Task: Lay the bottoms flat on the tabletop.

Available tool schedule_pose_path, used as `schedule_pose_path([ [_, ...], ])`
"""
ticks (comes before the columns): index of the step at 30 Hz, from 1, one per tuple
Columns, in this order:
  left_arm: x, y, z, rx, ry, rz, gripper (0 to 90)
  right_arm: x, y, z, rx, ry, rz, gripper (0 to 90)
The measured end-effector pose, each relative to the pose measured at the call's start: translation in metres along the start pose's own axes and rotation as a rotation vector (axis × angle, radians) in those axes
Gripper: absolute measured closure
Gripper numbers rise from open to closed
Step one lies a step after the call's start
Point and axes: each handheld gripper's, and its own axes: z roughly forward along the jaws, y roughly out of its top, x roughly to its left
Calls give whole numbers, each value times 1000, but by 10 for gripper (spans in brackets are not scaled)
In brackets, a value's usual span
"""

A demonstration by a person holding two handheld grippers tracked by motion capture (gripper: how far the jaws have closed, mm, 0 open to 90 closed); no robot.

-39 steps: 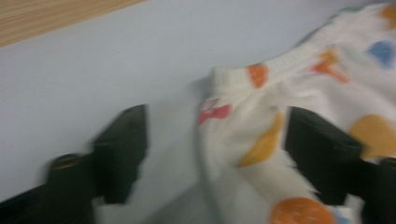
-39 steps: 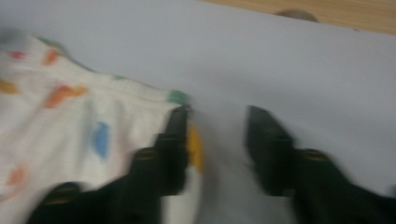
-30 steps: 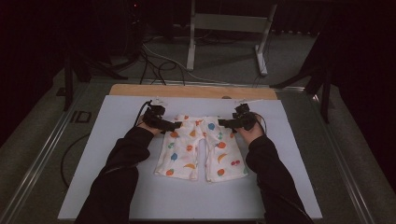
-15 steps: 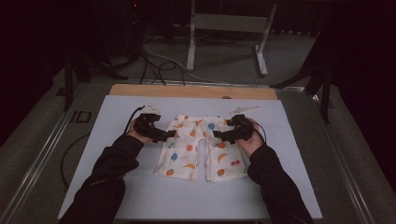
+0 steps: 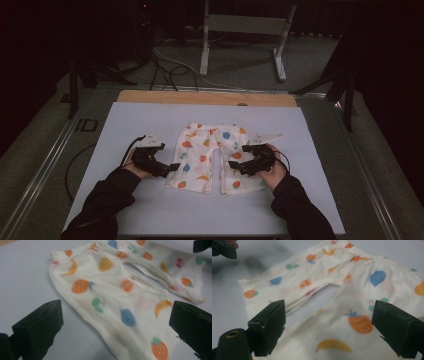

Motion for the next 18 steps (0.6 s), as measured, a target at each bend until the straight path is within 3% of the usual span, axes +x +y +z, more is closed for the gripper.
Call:
schedule_pose_path([
  [8, -26, -27, -17, 11, -23, 42, 0, 14, -21, -19, -14, 9, -4, 120],
  [13, -33, -37, -27, 15, -19, 51, 0, 17, -32, -27, -20, -6, -4, 120],
  [15, -34, -47, -34, 7, -12, 40, 0, 18, -37, -31, -33, 9, 5, 120],
  [18, -35, -55, -42, 8, -2, 40, 0, 22, -45, -39, -36, 9, -20, 118],
])
